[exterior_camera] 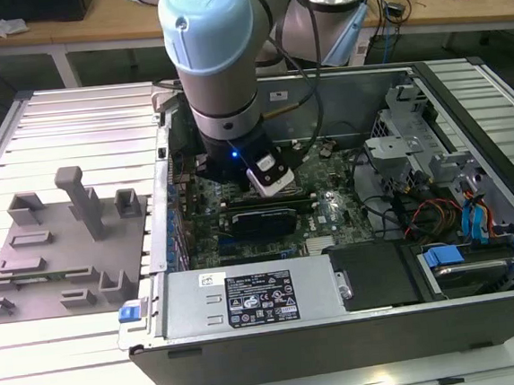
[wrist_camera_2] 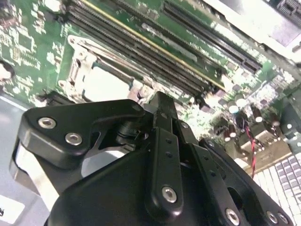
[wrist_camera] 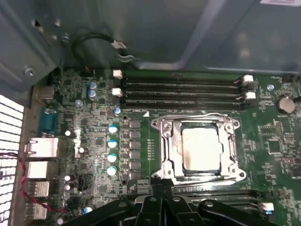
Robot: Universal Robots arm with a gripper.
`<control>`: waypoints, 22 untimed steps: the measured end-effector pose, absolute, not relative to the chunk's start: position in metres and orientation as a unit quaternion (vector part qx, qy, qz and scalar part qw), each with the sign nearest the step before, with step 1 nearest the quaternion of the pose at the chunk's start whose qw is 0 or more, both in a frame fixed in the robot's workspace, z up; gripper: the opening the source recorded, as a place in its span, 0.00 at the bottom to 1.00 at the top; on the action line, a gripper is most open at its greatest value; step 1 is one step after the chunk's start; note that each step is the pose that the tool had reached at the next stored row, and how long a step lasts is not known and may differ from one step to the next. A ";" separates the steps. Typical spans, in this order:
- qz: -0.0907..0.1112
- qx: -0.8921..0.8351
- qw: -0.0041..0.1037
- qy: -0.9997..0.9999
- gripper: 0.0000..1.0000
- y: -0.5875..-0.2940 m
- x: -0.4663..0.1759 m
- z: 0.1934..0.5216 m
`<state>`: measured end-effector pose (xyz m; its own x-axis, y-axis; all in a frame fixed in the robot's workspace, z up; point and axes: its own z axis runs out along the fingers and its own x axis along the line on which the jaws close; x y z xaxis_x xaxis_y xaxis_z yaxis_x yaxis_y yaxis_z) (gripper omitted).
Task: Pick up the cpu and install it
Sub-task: 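Install the second cpu locking lever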
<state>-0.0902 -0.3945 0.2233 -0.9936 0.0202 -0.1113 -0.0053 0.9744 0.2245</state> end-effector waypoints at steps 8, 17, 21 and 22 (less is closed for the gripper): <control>0.086 0.015 0.058 0.994 0.11 -0.384 -0.077 0.223; 0.080 0.016 0.058 0.995 0.11 -0.360 -0.044 0.223; 0.053 0.015 0.055 0.997 0.11 -0.351 -0.044 0.223; 0.047 0.015 0.055 0.997 0.11 -0.350 -0.044 0.223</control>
<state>-0.0437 -0.3499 0.2232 -0.9936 0.0347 -0.1078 0.0244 0.9951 0.0955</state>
